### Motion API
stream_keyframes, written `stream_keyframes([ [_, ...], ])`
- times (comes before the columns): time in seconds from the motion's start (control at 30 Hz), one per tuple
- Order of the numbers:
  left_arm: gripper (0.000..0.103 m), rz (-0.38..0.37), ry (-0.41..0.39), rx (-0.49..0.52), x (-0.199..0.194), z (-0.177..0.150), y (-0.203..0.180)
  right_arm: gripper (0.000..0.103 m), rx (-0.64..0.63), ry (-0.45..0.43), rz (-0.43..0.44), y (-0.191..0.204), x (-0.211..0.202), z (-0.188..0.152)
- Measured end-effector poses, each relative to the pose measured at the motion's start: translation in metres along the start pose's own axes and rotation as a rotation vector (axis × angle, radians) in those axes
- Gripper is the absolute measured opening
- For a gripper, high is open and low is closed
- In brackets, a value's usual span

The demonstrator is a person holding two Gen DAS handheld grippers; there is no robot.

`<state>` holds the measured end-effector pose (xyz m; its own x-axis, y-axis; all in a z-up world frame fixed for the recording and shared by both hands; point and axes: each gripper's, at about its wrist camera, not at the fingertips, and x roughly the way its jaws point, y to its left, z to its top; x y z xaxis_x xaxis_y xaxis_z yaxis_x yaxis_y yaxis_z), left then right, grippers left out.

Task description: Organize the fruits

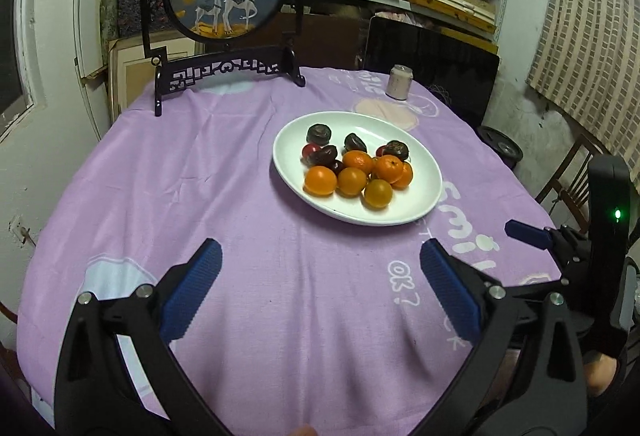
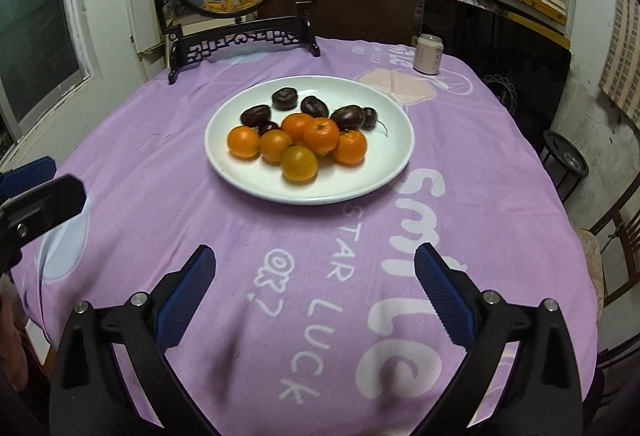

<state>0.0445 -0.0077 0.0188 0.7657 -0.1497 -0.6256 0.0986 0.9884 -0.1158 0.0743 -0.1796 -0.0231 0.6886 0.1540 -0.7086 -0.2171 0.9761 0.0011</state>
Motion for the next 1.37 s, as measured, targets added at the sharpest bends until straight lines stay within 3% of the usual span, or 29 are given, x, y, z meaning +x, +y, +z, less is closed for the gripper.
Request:
stream_keyframes([
  [1.37, 0.101, 0.018, 0.055, 0.049, 0.017, -0.001, -0.01, 0.1, 0.006, 0.02, 0.021, 0.003, 0.0, -0.003],
])
